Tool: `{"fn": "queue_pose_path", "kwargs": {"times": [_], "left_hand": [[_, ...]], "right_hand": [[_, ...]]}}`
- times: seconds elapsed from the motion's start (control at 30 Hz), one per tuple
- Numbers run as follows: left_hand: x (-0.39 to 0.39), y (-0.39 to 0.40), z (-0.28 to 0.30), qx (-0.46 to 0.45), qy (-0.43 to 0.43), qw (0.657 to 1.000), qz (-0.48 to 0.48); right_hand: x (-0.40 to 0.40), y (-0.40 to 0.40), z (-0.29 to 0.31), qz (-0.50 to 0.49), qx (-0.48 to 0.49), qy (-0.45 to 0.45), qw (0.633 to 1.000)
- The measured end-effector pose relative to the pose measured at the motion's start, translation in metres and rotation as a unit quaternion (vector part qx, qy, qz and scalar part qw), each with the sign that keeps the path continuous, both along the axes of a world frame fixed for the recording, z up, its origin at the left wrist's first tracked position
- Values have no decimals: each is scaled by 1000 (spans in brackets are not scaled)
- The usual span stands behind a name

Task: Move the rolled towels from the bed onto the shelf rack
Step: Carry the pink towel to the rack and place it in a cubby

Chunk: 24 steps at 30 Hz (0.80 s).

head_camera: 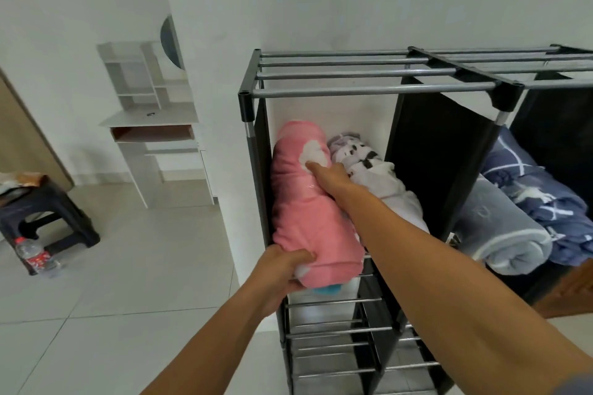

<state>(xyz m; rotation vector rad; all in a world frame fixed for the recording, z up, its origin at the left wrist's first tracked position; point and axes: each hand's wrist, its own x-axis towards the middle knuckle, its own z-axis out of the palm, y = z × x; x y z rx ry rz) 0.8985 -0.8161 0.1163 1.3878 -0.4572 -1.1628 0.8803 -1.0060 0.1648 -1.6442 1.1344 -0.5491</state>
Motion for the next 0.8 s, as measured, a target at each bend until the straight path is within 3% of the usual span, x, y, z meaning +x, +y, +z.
{"fn": "queue_pose_path", "kwargs": {"times": [0.2,0.37,0.47,0.67,0.8], "left_hand": [[-9,-7,-13,-23,11,999,47],[-14,-3,-13,-23,-15,999,36],[-13,-2,-13,-23,-8,999,40],[-12,3,-12,-7,-10,1000,14],[-33,26,-36,-1,-204,979,29]], "right_hand": [[-8,7,0,110,-105,130,980],[-12,28,2,142,-243,238,929],[-11,33,-14,172,-245,277,913],[-14,27,-19,155,-226,279,920],[-35,48,-13,130,-247,234,931]]}}
